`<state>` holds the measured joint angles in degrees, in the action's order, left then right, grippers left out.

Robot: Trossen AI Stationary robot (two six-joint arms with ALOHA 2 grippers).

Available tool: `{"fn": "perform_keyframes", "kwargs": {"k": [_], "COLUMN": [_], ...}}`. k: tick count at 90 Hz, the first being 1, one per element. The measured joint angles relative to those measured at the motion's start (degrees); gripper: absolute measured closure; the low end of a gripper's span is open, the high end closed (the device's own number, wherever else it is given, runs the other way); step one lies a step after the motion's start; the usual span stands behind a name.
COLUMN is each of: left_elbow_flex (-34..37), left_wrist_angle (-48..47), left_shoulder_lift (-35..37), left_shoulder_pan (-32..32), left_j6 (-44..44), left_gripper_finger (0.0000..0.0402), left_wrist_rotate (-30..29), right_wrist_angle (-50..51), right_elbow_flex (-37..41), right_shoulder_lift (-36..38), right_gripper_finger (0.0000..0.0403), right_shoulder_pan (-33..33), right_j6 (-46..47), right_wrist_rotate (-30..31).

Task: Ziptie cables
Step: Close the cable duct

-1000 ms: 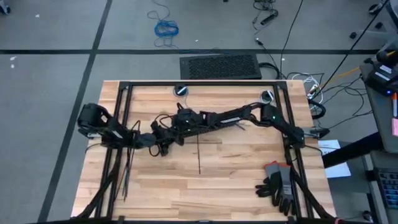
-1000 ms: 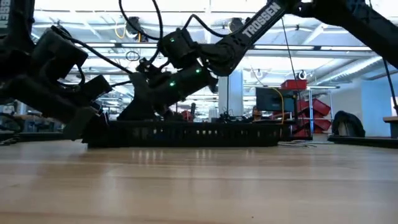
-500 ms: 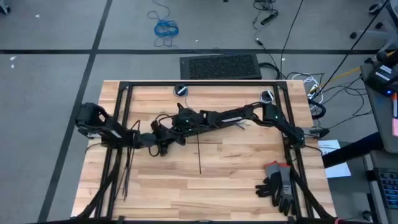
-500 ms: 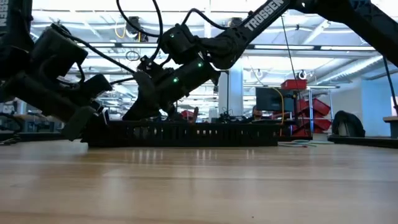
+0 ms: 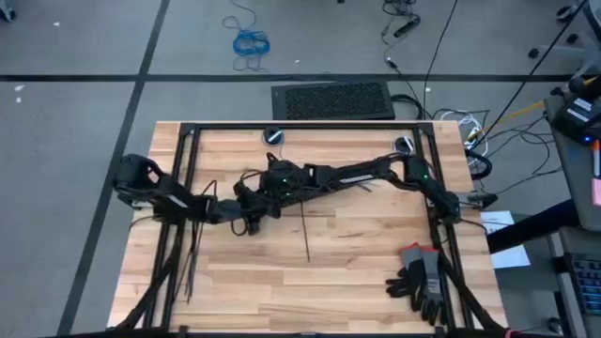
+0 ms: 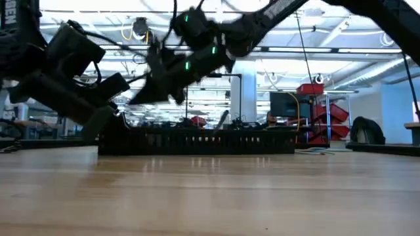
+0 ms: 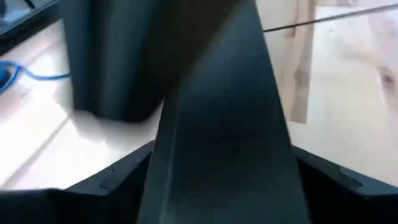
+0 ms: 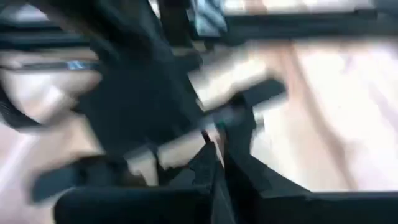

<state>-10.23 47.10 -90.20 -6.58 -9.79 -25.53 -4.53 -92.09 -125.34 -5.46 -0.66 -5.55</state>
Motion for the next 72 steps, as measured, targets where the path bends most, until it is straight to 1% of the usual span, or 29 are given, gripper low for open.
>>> {"fn": "perform_keyframes", "kwargs": {"k": [10,19,27,34,40,49,58,64,72], "left_elbow_flex": [0.01,-0.03,-0.04,-0.03,0.40,2.67,5.34,7.20,9.71], "left_wrist_angle": [-2.13,-6.41,-16.13,-24.73,-28.81,-27.43,-25.67,-22.63,-16.08], "left_shoulder_lift": [4.13,9.06,13.70,16.99,18.80,21.28,23.05,23.64,23.70], "left_shoulder_pan": [-1.10,-1.92,-2.68,-3.36,-4.19,-5.77,-7.36,-8.37,-9.52], "left_j6": [0.12,-0.05,-2.09,-5.04,-7.65,-9.69,-11.84,-11.97,-11.90], "left_gripper_finger": [0.0100,0.0100,0.0100,0.0100,0.0100,0.0100,0.0100,0.0100,0.0100], "left_wrist_rotate": [-0.01,-0.10,-0.62,-2.14,-3.39,-3.99,-6.61,-8.01,-9.96], "right_wrist_angle": [4.36,7.66,10.13,11.50,12.19,12.10,11.19,9.56,8.59], "right_elbow_flex": [0.00,0.02,-0.04,-0.04,0.00,0.20,1.78,2.94,4.09], "right_shoulder_lift": [3.06,5.28,6.64,6.77,6.73,6.73,6.73,6.71,6.71], "right_gripper_finger": [0.0341,0.0323,0.0313,0.0309,0.0309,0.0309,0.0309,0.0309,0.0309], "right_shoulder_pan": [1.66,2.90,3.83,4.64,5.36,5.78,5.57,5.24,4.75], "right_j6": [-2.69,-3.96,-4.35,-4.36,-4.55,-4.50,-4.24,-4.12,-3.42], "right_wrist_rotate": [4.11,7.29,10.04,11.05,11.83,11.68,11.80,11.81,11.41]}}
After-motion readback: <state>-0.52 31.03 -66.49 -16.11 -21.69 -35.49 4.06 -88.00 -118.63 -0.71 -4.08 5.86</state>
